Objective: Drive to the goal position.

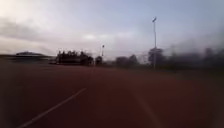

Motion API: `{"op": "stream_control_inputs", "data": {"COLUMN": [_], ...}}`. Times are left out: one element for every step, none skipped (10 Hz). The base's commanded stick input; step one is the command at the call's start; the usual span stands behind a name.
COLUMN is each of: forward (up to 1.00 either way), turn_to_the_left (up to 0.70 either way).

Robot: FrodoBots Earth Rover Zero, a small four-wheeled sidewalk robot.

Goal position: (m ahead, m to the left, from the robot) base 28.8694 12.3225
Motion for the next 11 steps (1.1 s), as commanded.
{"op": "stream_control_inputs", "data": {"forward": [0.70,0.70,0.70,0.70,0.70,0.70,0.70,0.70,0.70,0.70,0.70], "turn_to_the_left": [0.00,0.00,0.00,0.00,0.00,0.00,0.00,0.00,0.00,0.00,0.01]}}
